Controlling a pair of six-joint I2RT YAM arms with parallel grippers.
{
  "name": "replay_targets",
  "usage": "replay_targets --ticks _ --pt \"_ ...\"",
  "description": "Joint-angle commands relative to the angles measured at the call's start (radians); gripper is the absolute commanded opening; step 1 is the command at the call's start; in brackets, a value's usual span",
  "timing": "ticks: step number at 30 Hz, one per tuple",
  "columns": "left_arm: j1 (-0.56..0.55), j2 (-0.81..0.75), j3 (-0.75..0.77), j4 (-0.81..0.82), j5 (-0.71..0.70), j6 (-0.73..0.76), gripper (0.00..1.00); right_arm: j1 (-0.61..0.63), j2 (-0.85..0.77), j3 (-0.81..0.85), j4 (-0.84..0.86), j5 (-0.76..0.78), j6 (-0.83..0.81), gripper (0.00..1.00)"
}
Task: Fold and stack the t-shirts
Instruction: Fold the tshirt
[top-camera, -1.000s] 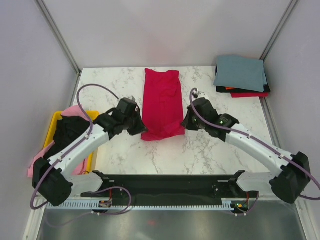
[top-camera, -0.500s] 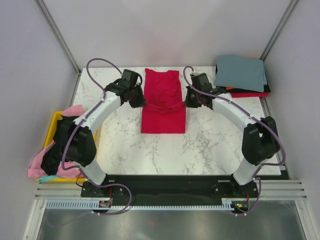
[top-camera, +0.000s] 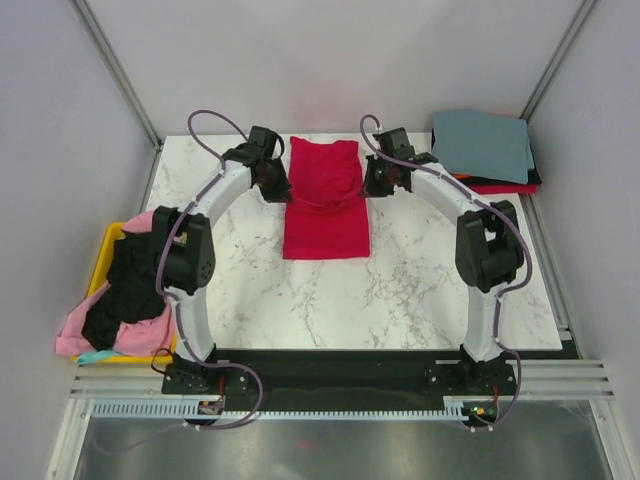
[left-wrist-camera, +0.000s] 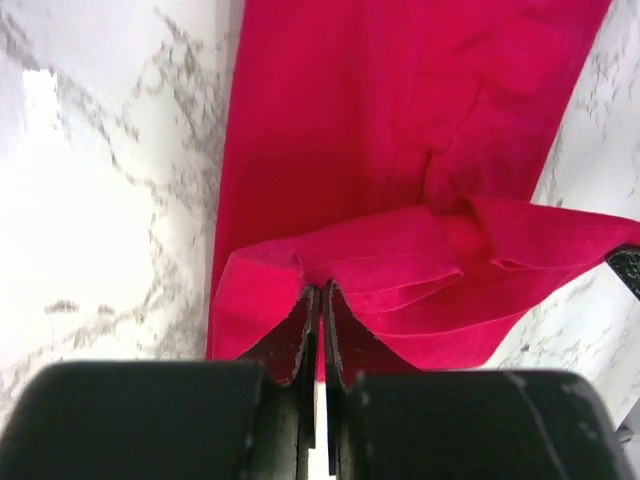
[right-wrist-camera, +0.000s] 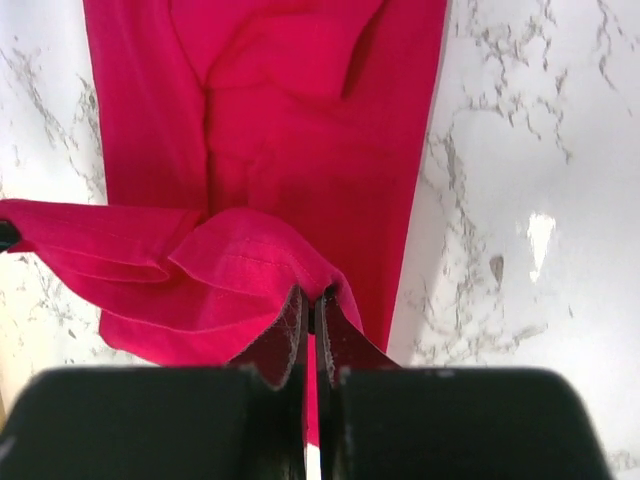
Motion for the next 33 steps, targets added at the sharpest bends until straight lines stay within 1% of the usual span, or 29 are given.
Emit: replay_targets --ticks 1,2,3,4,5,6,7,8,9,11,13,14,15,16,17,18,19,20,21,22,23,24,25,28,31,33 --pt "0.04 0.092 0.117 -0.024 0.053 0.051 0.07 -0.031 0.11 0.127 -0.013 -0.056 -0.024 0.1" --pt "0.051 0.118 0.151 -0.044 0.056 0.053 0.12 -0.045 0.138 0.189 -0.026 -0.07 -0.03 0.24" --pt "0.073 0.171 0.217 -0.053 0.082 0.051 0.34 -0.054 0.167 0.228 -0.039 -0.077 -0.033 0.58" --pt "0.084 0.196 0.257 -0.07 0.101 0.057 0.42 -0.076 0.227 0.271 -0.056 -0.074 -0.032 0.68" --pt "0.106 0.228 0.362 -0.093 0.108 0.064 0.49 -0.085 0.261 0.374 -0.091 -0.082 -0.034 0.74" --pt "0.115 0.256 0.43 -0.129 0.106 0.064 0.5 -0.097 0.292 0.433 -0.111 -0.094 -0.037 0.78" --pt "0.124 0.306 0.502 -0.213 0.105 0.065 0.51 -0.108 0.345 0.495 -0.134 -0.103 -0.041 0.79" --pt "0.138 0.32 0.622 -0.246 0.099 0.068 0.52 -0.126 0.361 0.592 -0.184 -0.102 -0.05 0.8" --pt "0.141 0.325 0.662 -0.27 0.081 0.076 0.54 -0.132 0.359 0.621 -0.198 -0.099 -0.056 0.8" --pt "0.146 0.282 0.664 -0.281 0.053 0.097 0.58 -0.149 0.311 0.571 -0.194 -0.081 -0.066 0.81" --pt "0.146 0.209 0.61 -0.278 0.01 0.1 0.59 -0.151 0.196 0.464 -0.159 -0.074 -0.072 0.81" --pt "0.144 0.18 0.529 -0.275 0.009 0.1 0.59 -0.149 0.148 0.308 -0.099 -0.099 -0.064 0.81" --pt "0.144 0.149 0.475 -0.266 0.018 0.099 0.58 -0.151 0.057 0.223 -0.062 -0.113 -0.055 0.81" --pt "0.141 0.117 0.41 -0.245 0.024 0.091 0.57 -0.149 0.012 0.054 0.0 -0.129 -0.043 0.82" --pt "0.135 0.031 0.254 -0.187 0.032 0.087 0.56 -0.149 -0.031 -0.032 0.038 -0.146 -0.005 0.81" --pt "0.132 -0.012 0.166 -0.141 0.053 0.081 0.56 -0.148 -0.111 -0.113 0.074 -0.183 0.012 0.81" --pt "0.129 -0.062 0.08 -0.095 0.067 0.067 0.56 -0.136 -0.148 -0.188 0.107 -0.2 0.029 0.81" --pt "0.121 -0.143 -0.077 -0.017 0.091 0.061 0.56 -0.128 -0.182 -0.323 0.166 -0.215 0.054 0.82" --pt "0.118 -0.185 -0.144 0.014 0.101 0.056 0.56 -0.119 -0.238 -0.38 0.191 -0.244 0.069 0.82" --pt "0.115 -0.219 -0.262 0.042 0.112 0.054 0.56 -0.096 -0.263 -0.478 0.241 -0.261 0.08 0.81" --pt "0.115 -0.277 -0.316 0.106 0.144 0.059 0.56 -0.084 -0.28 -0.518 0.266 -0.283 0.089 0.82" --pt "0.114 -0.304 -0.368 0.135 0.159 0.065 0.56 -0.074 -0.302 -0.554 0.286 -0.307 0.098 0.82" --pt "0.114 -0.325 -0.46 0.169 0.176 0.071 0.56 -0.061 -0.305 -0.612 0.323 -0.341 0.117 0.82" --pt "0.112 -0.374 -0.58 0.257 0.225 0.074 0.56 -0.051 -0.299 -0.689 0.383 -0.36 0.15 0.82" --pt "0.111 -0.393 -0.645 0.329 0.254 0.055 0.56 -0.041 -0.273 -0.701 0.412 -0.363 0.16 0.79" --pt "0.107 -0.399 -0.692 0.363 0.253 0.042 0.56 -0.034 -0.247 -0.698 0.42 -0.36 0.161 0.75"
